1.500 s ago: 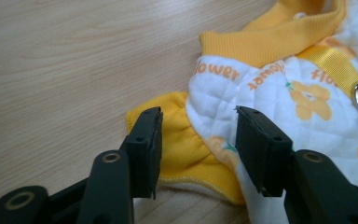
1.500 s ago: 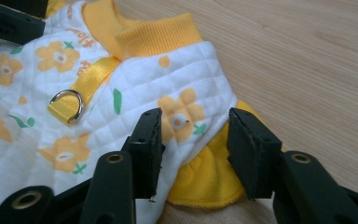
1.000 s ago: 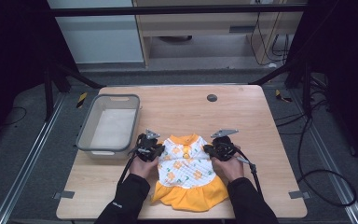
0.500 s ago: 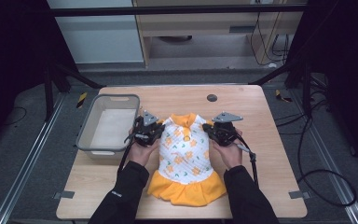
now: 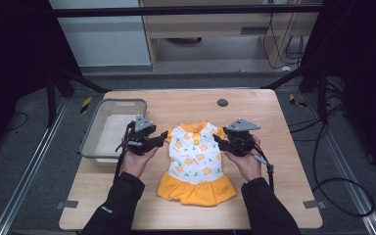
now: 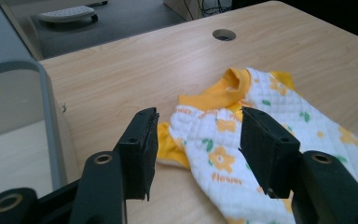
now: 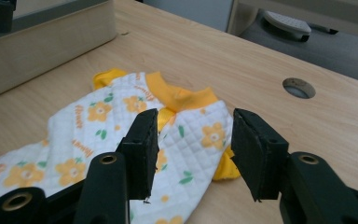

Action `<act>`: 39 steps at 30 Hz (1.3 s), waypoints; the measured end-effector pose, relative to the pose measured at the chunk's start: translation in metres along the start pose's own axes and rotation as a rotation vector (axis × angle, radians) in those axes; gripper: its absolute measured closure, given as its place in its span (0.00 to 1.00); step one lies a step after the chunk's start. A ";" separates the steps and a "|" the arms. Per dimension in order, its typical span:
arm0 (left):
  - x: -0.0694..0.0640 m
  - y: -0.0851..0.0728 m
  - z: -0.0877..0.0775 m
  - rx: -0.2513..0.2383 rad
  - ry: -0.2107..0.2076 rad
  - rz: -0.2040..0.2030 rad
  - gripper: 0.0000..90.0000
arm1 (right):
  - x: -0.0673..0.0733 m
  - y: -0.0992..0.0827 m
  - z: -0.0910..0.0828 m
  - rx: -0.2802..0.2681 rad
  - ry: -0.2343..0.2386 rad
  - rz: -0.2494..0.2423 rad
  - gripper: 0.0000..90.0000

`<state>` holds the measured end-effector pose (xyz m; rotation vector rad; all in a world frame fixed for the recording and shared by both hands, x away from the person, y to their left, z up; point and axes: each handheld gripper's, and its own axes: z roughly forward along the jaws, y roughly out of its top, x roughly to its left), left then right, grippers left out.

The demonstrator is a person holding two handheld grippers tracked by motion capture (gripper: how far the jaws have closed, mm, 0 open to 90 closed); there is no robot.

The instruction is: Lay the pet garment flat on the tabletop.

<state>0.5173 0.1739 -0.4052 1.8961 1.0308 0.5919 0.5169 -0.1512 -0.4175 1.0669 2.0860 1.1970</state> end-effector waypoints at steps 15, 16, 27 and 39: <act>-0.023 -0.074 -0.034 0.132 -0.118 0.033 0.65 | 0.015 -0.061 -0.037 0.106 0.070 0.024 0.62; -0.025 -0.078 -0.034 0.150 -0.118 0.048 0.65 | 0.016 -0.064 -0.038 0.116 0.076 0.021 0.62; -0.039 -0.104 -0.022 0.282 -0.172 0.070 0.71 | 0.028 -0.103 -0.044 0.235 0.123 0.029 0.65; -0.046 -0.108 -0.024 0.346 -0.190 0.079 0.98 | 0.033 -0.108 -0.039 0.305 0.170 0.041 0.95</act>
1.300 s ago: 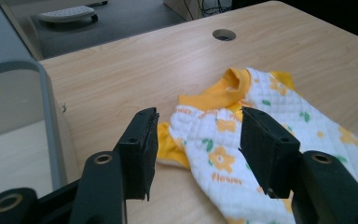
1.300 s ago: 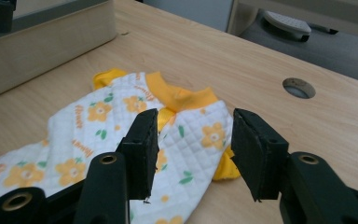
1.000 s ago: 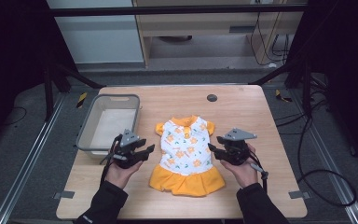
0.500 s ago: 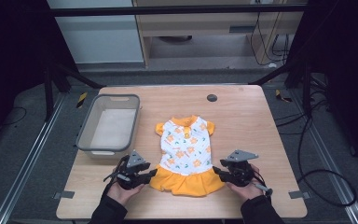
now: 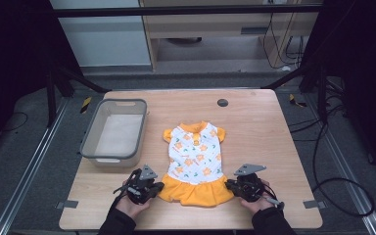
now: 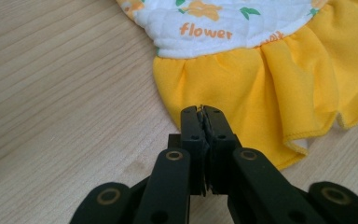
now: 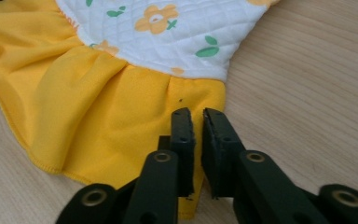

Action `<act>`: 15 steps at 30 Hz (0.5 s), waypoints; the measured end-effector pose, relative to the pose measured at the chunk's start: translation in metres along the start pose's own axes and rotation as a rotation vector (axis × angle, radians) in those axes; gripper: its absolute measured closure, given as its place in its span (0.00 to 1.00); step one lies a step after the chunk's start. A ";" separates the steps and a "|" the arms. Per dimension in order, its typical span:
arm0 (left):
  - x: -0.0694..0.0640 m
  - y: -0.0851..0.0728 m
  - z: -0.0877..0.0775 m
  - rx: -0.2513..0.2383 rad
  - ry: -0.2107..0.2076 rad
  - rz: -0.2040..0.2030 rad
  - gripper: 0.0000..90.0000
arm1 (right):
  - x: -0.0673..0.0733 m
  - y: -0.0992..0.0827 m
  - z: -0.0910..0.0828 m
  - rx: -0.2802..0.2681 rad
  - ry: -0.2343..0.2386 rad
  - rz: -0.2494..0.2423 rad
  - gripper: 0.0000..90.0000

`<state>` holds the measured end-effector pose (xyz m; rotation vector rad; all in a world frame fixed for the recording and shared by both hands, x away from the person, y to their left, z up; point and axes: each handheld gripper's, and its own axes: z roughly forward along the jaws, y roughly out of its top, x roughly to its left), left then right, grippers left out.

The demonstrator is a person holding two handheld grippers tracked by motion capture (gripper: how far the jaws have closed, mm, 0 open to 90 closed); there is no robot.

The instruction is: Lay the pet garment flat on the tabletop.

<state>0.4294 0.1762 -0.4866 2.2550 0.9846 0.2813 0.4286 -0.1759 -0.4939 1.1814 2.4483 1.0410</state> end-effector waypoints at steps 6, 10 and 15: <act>0.000 -0.005 -0.005 0.008 0.016 0.003 0.98 | 0.004 0.001 0.000 0.014 0.013 -0.025 0.96; 0.000 -0.007 -0.009 -0.009 0.026 0.009 0.96 | 0.004 0.001 -0.001 0.013 0.026 -0.018 0.92; 0.004 0.003 -0.018 -0.101 0.025 0.005 0.92 | 0.002 0.007 -0.012 -0.092 0.046 -0.009 0.90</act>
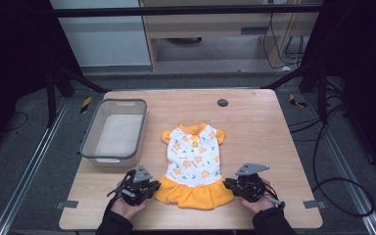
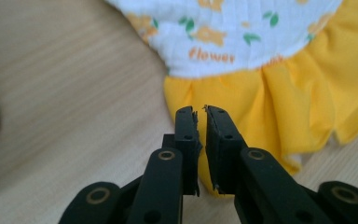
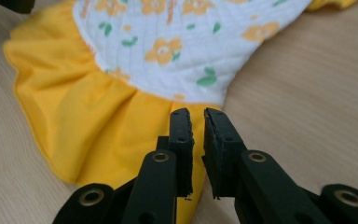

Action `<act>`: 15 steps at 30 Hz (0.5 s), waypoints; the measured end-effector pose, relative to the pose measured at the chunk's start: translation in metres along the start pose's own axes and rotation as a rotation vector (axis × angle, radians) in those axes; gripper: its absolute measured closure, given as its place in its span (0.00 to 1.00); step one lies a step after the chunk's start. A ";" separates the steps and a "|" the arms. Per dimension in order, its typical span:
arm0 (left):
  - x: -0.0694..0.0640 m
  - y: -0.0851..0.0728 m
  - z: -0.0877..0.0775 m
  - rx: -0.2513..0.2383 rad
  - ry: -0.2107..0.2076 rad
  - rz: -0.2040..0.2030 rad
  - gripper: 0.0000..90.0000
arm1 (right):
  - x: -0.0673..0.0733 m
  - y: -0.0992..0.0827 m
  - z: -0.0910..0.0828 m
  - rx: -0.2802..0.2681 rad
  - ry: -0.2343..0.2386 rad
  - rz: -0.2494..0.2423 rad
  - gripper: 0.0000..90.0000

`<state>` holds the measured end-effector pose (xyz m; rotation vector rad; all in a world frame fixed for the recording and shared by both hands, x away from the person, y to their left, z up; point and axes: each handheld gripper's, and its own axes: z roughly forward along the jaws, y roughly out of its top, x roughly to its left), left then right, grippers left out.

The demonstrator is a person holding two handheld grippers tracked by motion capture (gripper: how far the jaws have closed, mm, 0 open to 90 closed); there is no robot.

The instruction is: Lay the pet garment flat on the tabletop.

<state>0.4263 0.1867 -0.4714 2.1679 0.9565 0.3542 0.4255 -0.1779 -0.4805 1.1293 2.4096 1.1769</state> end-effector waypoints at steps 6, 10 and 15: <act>0.009 0.028 0.011 -0.095 0.027 0.005 0.93 | -0.009 0.018 0.008 -0.103 -0.014 0.009 0.97; 0.014 0.045 0.029 -0.125 0.005 -0.009 0.93 | -0.017 0.028 0.025 -0.132 -0.008 0.029 1.00; 0.017 0.057 0.062 -0.102 0.015 -0.001 0.93 | -0.021 0.037 0.047 -0.136 -0.002 0.036 1.00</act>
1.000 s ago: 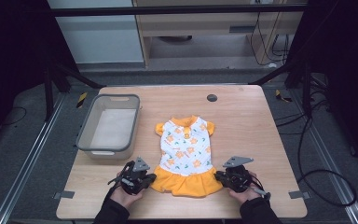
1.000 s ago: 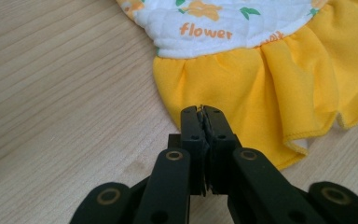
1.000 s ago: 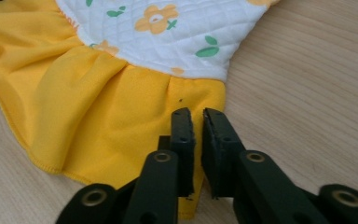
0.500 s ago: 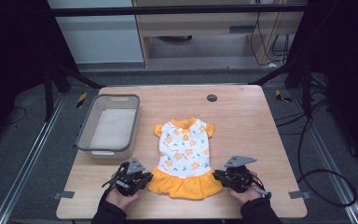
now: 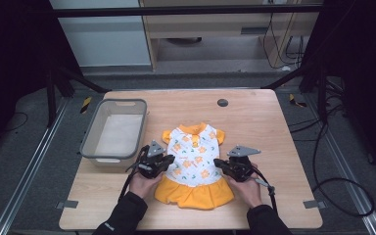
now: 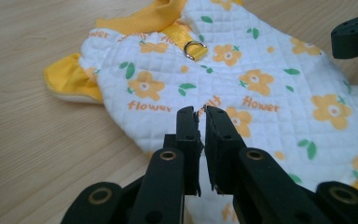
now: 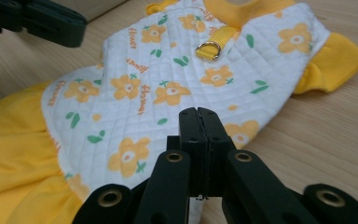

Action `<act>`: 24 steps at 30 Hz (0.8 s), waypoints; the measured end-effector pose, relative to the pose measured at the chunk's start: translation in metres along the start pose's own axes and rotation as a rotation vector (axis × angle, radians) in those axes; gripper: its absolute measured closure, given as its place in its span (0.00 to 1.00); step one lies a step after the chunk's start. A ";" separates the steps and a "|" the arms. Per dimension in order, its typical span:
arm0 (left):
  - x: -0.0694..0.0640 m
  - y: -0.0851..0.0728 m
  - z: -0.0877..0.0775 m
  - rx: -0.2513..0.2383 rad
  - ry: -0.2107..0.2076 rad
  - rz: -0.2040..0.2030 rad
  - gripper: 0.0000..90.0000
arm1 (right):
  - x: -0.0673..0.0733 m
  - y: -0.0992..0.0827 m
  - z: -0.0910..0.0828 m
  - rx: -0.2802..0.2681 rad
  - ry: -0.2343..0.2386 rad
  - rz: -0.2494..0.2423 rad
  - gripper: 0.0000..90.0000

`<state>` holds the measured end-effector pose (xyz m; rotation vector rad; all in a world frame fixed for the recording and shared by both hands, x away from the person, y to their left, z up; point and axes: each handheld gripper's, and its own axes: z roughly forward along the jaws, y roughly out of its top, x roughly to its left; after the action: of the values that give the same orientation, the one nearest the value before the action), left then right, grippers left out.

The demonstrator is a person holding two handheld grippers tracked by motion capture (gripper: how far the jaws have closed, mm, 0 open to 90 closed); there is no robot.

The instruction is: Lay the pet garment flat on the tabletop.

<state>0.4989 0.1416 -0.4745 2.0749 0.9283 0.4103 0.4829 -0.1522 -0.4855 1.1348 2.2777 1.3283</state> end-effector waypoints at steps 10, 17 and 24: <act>0.005 -0.012 0.018 0.120 0.006 0.024 0.91 | -0.005 -0.010 0.022 0.110 -0.054 -0.017 1.00; 0.000 -0.011 0.010 0.108 -0.003 0.017 0.89 | -0.001 -0.008 0.017 0.095 -0.057 -0.031 0.99; -0.013 -0.019 0.001 0.136 -0.025 0.066 0.88 | 0.012 -0.012 0.009 0.109 0.002 -0.056 1.00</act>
<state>0.4818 0.1392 -0.4890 2.2343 0.8967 0.3632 0.4742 -0.1413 -0.4980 1.0948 2.3908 1.1986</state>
